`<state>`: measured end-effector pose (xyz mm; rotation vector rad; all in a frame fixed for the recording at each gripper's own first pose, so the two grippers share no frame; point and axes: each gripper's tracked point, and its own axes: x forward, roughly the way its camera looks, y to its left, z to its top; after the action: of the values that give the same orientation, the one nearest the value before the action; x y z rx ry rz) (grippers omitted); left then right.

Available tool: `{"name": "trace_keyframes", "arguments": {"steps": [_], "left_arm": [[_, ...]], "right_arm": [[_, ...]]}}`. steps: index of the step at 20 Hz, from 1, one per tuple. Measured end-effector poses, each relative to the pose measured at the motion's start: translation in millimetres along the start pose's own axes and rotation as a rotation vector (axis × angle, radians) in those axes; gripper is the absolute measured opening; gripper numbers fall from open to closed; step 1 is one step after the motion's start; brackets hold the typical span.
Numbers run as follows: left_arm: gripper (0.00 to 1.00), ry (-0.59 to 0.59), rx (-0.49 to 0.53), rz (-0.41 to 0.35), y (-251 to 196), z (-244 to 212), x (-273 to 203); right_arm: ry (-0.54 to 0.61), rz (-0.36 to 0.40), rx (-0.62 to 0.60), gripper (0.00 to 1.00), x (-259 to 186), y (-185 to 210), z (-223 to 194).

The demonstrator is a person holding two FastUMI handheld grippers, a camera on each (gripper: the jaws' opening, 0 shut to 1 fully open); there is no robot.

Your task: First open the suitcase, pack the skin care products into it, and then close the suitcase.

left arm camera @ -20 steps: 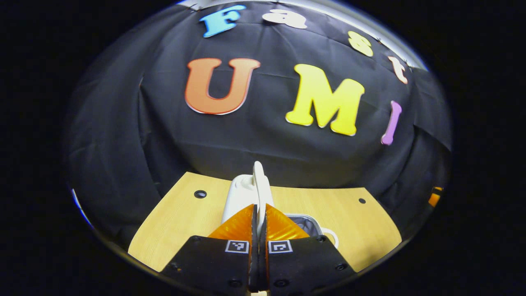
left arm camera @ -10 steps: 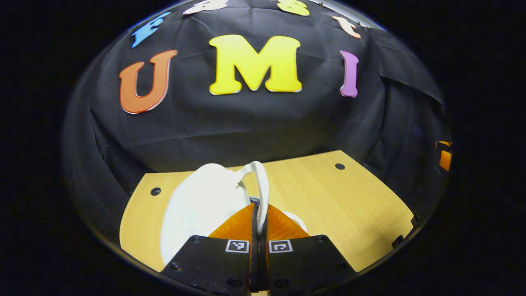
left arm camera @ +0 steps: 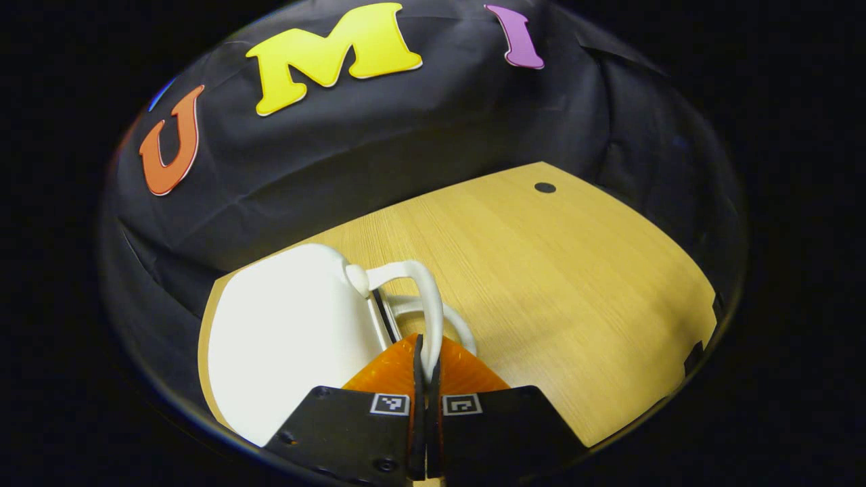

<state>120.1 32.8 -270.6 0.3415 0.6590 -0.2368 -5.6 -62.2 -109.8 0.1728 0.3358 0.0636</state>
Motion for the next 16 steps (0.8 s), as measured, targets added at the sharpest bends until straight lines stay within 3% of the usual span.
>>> {"name": "trace_keyframes", "arguments": {"steps": [2, 6, 9, 13, 14, 16], "left_arm": [[0.05, 0.024, 0.035, 0.028, -3.1, -6.1, 7.7], [0.12, 0.111, 0.259, 0.13, -7.9, -19.7, 18.2], [0.15, 0.111, 0.227, 0.189, -5.6, -22.3, 22.7], [0.21, 0.145, 0.153, 0.122, -15.0, -18.6, 18.9], [0.28, 0.137, 0.101, 0.085, -24.4, -19.4, 16.6], [0.69, 0.092, 0.042, 0.067, -24.1, -4.4, -1.0]], "right_arm": [[0.022, 0.001, 0.018, 0.8, 1.7, -0.3, -7.3], [0.033, -0.001, 0.041, 0.81, 9.2, 6.3, -7.7], [0.019, -0.002, 0.063, 0.81, 12.0, 15.5, 1.0], [-0.021, -0.016, 0.036, 0.8, 13.0, 31.7, 16.7], [-0.034, -0.023, 0.023, 0.81, 13.4, 36.3, 20.8], [-0.072, -0.041, 0.003, 0.81, 13.1, 46.9, 34.9]]}}
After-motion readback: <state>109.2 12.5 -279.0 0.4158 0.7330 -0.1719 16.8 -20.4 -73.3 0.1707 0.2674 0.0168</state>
